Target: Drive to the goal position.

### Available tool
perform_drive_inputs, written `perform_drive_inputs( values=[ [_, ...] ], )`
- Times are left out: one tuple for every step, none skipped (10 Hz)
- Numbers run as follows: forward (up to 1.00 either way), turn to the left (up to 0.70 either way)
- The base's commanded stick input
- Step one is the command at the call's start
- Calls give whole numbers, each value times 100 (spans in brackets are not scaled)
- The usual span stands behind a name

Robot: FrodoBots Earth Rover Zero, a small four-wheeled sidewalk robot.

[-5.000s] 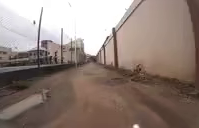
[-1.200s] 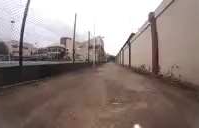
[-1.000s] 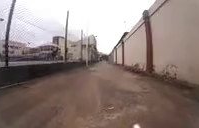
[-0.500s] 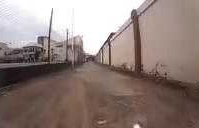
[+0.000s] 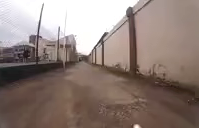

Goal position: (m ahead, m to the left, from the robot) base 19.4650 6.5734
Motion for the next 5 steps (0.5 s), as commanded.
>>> perform_drive_inputs(
  values=[
    [70, 0],
    [70, 0],
    [70, 0],
    [70, 0],
    [70, 0]
  ],
)
